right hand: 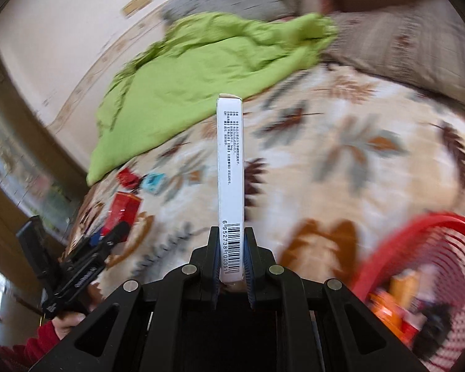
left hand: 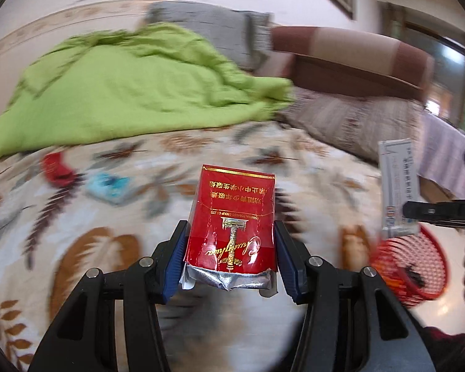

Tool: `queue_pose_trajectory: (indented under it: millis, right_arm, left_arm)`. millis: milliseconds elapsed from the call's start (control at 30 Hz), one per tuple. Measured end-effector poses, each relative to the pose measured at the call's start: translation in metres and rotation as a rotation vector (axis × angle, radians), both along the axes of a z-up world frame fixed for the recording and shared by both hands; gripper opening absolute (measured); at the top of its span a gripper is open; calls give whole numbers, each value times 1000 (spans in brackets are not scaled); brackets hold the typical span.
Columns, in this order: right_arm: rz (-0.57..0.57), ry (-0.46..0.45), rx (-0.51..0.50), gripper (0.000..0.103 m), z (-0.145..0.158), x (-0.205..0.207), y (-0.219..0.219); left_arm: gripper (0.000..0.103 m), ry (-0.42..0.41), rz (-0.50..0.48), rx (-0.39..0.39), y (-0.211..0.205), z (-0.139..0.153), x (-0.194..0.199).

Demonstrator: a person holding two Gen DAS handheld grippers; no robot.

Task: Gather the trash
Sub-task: 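Carry both items over the red basket and open both tools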

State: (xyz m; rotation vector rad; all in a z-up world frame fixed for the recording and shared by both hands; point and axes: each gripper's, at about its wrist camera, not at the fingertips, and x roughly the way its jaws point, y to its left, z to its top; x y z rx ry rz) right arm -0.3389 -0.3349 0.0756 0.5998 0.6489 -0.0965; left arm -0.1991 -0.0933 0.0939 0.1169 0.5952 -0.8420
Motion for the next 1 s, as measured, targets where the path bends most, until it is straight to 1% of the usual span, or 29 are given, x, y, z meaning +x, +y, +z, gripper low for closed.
queue_pose_trajectory:
  millis: [100, 233, 267, 367, 433, 533, 567, 600, 633, 700, 733, 767, 800, 867, 933, 1000]
  right_arm:
    - [-86, 20, -9, 14, 2, -36, -24]
    - [-202, 29, -13, 15, 7, -85, -55]
    - [-229, 30, -14, 14, 9, -97, -63]
    - [-289, 35, -21, 15, 13, -126, -78]
    - [-327, 35, -27, 15, 16, -145, -89]
    - [-361, 43, -21, 15, 15, -162, -98]
    - [-370, 48, -17, 15, 13, -167, -101]
    - [-374, 59, -9, 16, 9, -169, -104]
    - [-373, 70, 2, 17, 4, -169, -105]
    - [-378, 118, 25, 17, -9, -167, -108]
    - [-388, 146, 26, 19, -15, -166, -110]
    - [-384, 171, 39, 23, -22, -166, -112]
    - [-377, 184, 53, 24, -26, -166, -113]
    - [-385, 181, 49, 25, -27, -170, -114]
    - [-385, 164, 30, 25, -21, -171, -115]
    - [-365, 142, 32, 25, -16, -166, -113]
  left_arm:
    - [52, 38, -105, -31, -29, 12, -19]
    - [52, 82, -262, -45, -77, 27, -51]
    - [52, 101, -314, -43, -92, 30, -60]
    - [52, 137, -414, -32, -126, 32, -83]
    - [52, 151, -460, -18, -143, 31, -95]
    - [52, 166, -522, 5, -168, 27, -113]
    - [53, 167, -534, 14, -176, 24, -117]
    - [56, 173, -547, 25, -183, 21, -121]
    - [66, 183, -569, 51, -191, 15, -124]
    - [76, 189, -577, 105, -202, 6, -129]
    - [76, 193, -576, 113, -203, 3, -129]
    - [76, 199, -576, 107, -200, 1, -129]
    - [76, 197, -570, 101, -196, 1, -128]
    - [76, 181, -548, 98, -188, 2, -123]
    - [76, 168, -520, 85, -180, 6, -117]
    - [76, 167, -486, 69, -167, 10, -106]
